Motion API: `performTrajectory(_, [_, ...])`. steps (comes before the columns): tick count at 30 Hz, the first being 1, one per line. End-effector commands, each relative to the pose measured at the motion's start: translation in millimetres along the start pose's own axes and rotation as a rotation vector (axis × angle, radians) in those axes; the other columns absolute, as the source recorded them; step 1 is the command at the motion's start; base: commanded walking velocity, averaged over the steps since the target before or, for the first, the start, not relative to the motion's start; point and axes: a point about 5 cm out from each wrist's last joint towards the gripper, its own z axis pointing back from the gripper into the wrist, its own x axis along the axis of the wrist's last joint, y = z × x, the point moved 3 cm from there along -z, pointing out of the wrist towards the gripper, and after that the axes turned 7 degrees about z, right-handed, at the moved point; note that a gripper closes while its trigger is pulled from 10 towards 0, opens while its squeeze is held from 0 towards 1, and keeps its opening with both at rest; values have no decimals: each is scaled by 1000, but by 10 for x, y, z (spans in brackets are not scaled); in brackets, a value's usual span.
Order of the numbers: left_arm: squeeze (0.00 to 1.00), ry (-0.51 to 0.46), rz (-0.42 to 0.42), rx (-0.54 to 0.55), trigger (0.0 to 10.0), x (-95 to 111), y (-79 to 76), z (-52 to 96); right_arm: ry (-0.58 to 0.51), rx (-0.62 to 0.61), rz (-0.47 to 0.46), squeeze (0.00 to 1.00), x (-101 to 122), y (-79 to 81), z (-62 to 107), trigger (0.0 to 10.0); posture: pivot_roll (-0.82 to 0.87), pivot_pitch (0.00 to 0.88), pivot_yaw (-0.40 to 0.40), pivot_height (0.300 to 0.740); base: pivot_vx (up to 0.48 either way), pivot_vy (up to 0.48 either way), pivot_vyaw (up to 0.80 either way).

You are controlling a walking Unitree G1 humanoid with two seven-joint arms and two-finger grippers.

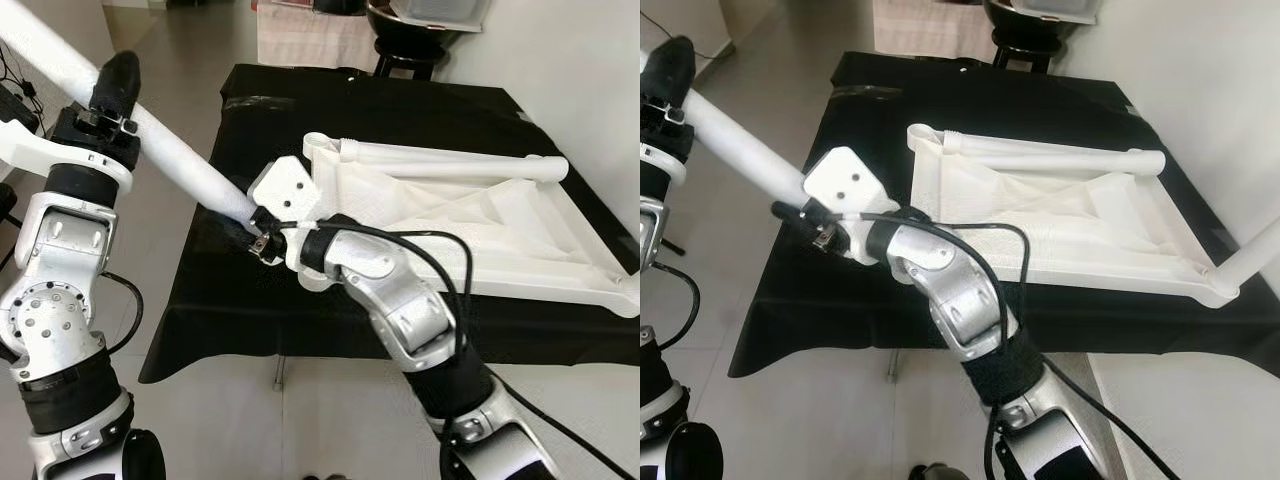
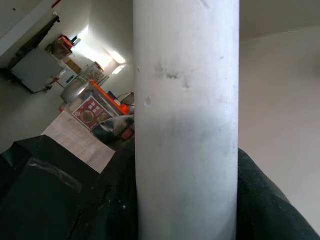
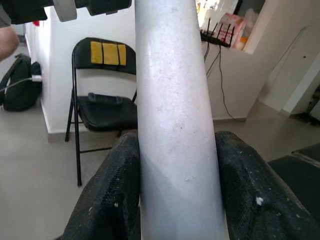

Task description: Building children table

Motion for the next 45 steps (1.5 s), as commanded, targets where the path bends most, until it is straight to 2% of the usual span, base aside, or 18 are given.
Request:
performTrajectory(1, [0, 63, 23, -73, 0, -104, -116, -40, -5, -24, -46, 24, -41, -39, 13, 10000, -210, 54, -92, 740, 0, 0, 0])
performTrajectory(2, [0, 98, 19, -103, 0, -135, -148, -57, -18, 31, -111, 1000, -58, 15, 37, 10000, -206, 51, -94, 740, 0, 0, 0])
performTrajectory(5, [0, 121, 17, -124, 0, -156, -170, -67, -32, 72, -150, 1000, -61, 53, 55, 10000, -206, 51, -94, 740, 0, 0, 0])
performTrajectory(8, [0, 299, 3, -306, 0, -352, -400, -117, -29, 115, -255, 1000, -89, 164, 33, 10000, -196, 43, -90, 740, 0, 0, 0])
performTrajectory(9, [0, 299, 3, -306, 0, -352, -400, -117, -29, 115, -255, 1000, -89, 164, 33, 10000, -196, 43, -90, 740, 0, 0, 0])
performTrajectory(12, [0, 472, -33, -475, 0, -563, -578, -71, -23, 115, -322, 1000, -82, 218, -43, 10000, -195, 39, -88, 740, 0, 0, 0])
performTrajectory(17, [0, 511, -46, -510, 0, -612, -610, -54, -20, 112, -333, 1000, -89, 226, -69, 10000, -195, 39, -88, 740, 0, 0, 0])
performTrajectory(18, [0, 559, -77, -555, 0, -698, -649, -56, 3, 119, -341, 0, -107, 256, -111, 10000, -197, 39, -88, 740, 0, 0, 0])
performTrajectory(21, [0, 626, -130, -624, 0, -845, -721, -58, 58, 124, -379, 0, -154, 305, -169, 10000, -197, 36, -91, 740, 0, 0, 0])
performTrajectory(24, [0, 650, -142, -647, 0, -903, -748, -57, 84, 118, -399, 0, -181, 312, -186, 10000, -198, 36, -93, 740, 0, 0, 0])
performTrajectory(26, [0, 690, -154, -682, 0, -1003, -769, -44, 140, 81, -406, 0, -256, 283, -207, 10000, -198, 35, -94, 740, 0, 0, 0])
performTrajectory(31, [0, 719, -159, -708, 0, -1075, -780, -42, 209, 29, -414, 0, -359, 239, -218, 9765, -197, 36, -96, 740, 0, 0, 0])
performTrajectory(32, [0, 721, -157, -720, 0, -1099, -801, -51, 241, -12, -436, 0, -425, 205, -220, 1451, -194, 34, -98, 740, 0, 0, 0])
performTrajectory(34, [0, 721, -157, -720, 0, -1099, -801, -51, 241, -12, -436, 0, -425, 205, -220, 1451, -194, 34, -98, 740, 0, 0, 0])
performTrajectory(35, [0, 721, -155, -726, 0, -1109, -815, -57, 248, -35, -453, 0, -451, 184, -223, 0, -194, 34, -98, 740, 0, 0, 0])
performTrajectory(39, [0, 713, -154, -754, 0, -1138, -869, -89, 266, -92, -481, 0, -491, 113, -241, 0, -194, 37, -98, 740, 0, 0, 0])
performTrajectory(45, [0, 699, -156, -775, 0, -1173, -898, -116, 300, -109, -485, 0, -533, 100, -247, 0, -197, 43, -99, 740, 0, 0, 0])
